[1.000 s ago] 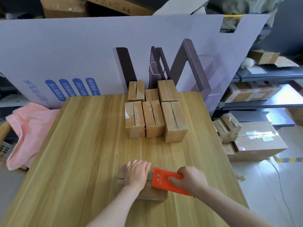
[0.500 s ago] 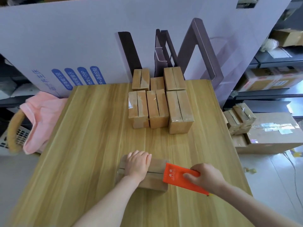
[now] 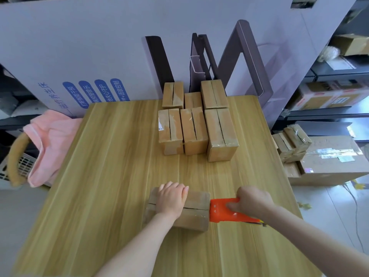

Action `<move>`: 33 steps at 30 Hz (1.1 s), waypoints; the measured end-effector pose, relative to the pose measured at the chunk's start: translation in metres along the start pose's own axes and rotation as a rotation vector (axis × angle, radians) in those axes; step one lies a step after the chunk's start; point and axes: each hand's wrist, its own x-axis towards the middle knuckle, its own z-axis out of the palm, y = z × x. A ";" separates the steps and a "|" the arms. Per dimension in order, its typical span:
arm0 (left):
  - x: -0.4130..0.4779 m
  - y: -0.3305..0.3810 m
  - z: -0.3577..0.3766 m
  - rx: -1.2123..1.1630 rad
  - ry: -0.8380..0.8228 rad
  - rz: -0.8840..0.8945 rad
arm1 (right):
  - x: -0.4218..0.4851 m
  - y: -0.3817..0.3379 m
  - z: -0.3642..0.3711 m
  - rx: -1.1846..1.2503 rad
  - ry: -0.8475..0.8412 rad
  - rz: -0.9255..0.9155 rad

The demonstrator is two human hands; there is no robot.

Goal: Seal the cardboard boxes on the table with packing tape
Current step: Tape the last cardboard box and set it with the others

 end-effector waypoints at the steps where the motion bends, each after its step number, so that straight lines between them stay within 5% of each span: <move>1: 0.000 0.000 0.000 0.001 -0.004 -0.001 | 0.003 -0.006 -0.007 -0.027 -0.001 0.009; 9: -0.001 0.003 -0.001 -0.067 -0.047 0.134 | 0.008 -0.026 -0.024 0.026 -0.118 0.172; 15: -0.008 0.000 -0.002 -0.082 -0.124 0.227 | -0.011 -0.038 0.019 0.106 0.018 0.227; 19: -0.020 0.001 -0.009 -0.062 -0.146 0.039 | -0.027 -0.011 0.018 0.373 0.183 0.324; 22: -0.041 0.013 -0.013 -0.101 -0.112 -0.323 | -0.038 0.000 0.009 0.656 0.363 0.248; 28: -0.047 0.033 -0.038 -0.698 -0.076 -0.825 | -0.067 -0.011 -0.016 1.072 0.470 -0.005; 33: -0.017 0.041 -0.121 -1.297 -0.074 -0.503 | -0.091 -0.023 -0.043 1.131 0.512 -0.144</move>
